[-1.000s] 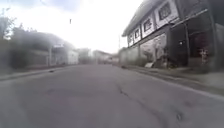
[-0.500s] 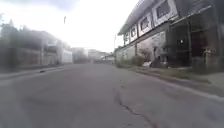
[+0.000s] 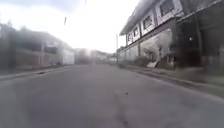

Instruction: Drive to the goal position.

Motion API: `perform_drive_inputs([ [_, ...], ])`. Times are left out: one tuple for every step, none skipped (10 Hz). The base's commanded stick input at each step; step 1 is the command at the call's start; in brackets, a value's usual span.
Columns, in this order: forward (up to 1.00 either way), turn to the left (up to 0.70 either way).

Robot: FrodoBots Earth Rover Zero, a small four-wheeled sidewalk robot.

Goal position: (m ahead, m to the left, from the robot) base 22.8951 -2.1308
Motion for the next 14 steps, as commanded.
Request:
perform_drive_inputs([
  [1.0,0.0],
  [1.0,0.0],
  [1.0,0.0],
  [1.0,0.0],
  [1.0,0.0],
  [1.0,0.0],
  [1.0,0.0],
  [1.0,0.0],
  [1.0,0.0],
  [1.0,0.0],
  [1.0,0.0],
  [1.0,0.0],
  [1.0,0.0],
  [1.0,0.0],
])
